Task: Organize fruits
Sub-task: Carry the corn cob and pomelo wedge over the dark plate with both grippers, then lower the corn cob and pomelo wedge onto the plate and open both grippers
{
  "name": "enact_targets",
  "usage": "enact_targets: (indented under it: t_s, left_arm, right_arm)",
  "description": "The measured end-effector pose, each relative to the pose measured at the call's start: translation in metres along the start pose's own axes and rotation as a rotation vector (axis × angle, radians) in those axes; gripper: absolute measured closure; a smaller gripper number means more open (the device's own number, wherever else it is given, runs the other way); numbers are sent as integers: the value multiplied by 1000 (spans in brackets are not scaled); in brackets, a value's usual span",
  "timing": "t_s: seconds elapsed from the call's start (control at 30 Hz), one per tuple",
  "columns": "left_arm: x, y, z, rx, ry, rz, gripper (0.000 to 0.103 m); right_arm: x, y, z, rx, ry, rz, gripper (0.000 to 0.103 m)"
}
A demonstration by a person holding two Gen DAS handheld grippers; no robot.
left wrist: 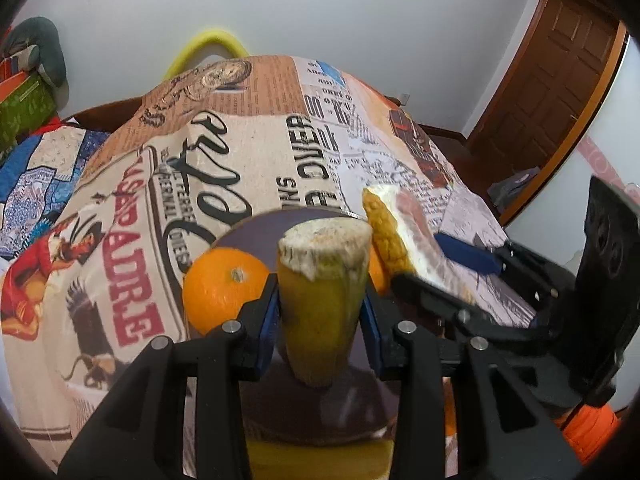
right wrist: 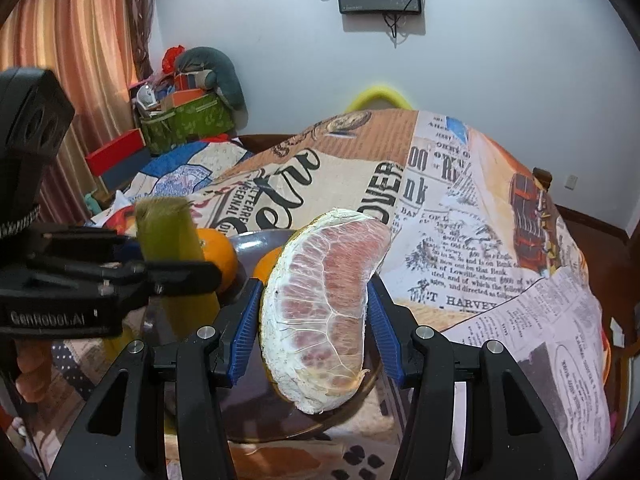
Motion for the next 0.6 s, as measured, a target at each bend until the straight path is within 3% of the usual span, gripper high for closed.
enact_targets:
  t_s: [0.3,0.6]
  left_arm:
    - [-1,-9,-16,39,-33,-75,67]
    - [1,-10,-10,22,-41,-64,67]
  right_arm:
    - [3,-9,7,-49,-4,-30,54]
    - [4,-10,10,-77,-27,-61,52]
Point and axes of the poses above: each gripper's, at about its wrist camera, not at the fingertips, and y roughly against the way its jaws point, x to its right, z to its underside, the point moved 2 cm from there along -y, roughly the way its jaws point, and after that the axes turned 2 degrees about -y, right-handed, at the moved point
